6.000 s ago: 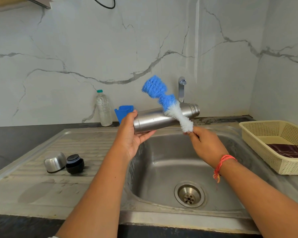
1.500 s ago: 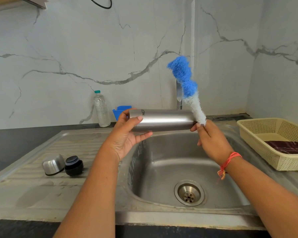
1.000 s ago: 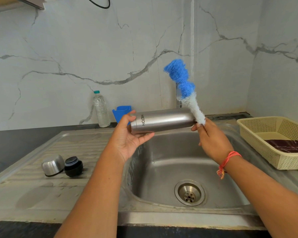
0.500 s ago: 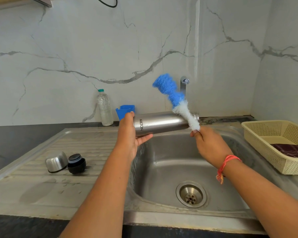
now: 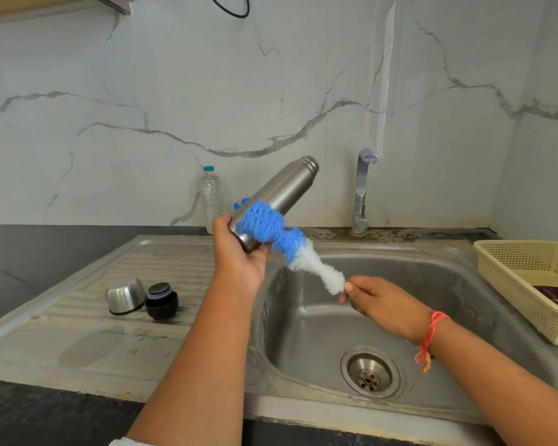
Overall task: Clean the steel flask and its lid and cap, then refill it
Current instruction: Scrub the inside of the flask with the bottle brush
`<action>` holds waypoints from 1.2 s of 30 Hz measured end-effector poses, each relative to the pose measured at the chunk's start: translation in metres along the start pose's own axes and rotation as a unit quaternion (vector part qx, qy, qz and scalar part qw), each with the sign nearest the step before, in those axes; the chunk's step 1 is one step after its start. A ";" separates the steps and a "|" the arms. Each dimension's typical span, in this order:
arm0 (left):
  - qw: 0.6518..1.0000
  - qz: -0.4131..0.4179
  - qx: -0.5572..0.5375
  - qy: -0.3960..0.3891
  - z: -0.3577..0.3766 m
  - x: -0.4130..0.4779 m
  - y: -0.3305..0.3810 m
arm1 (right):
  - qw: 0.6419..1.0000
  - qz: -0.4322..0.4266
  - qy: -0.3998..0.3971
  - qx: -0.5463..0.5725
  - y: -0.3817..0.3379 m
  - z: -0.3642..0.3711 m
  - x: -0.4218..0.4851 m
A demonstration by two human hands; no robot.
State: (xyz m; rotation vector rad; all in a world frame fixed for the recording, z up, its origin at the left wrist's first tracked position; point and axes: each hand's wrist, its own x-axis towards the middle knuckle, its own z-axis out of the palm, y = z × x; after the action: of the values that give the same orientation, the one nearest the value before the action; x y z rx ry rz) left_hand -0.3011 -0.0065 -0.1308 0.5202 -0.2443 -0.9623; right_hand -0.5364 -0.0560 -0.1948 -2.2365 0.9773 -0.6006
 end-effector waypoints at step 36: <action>0.999 -0.023 -0.017 -0.024 0.007 -0.011 -0.010 | 1.000 0.029 -0.001 -0.012 0.019 -0.007 0.012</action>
State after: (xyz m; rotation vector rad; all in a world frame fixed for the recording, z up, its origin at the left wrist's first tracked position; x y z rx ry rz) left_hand -0.3173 -0.0042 -0.1294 0.4747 -0.2589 -1.0232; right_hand -0.5427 -0.0781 -0.2013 -2.2210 1.0503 -0.5644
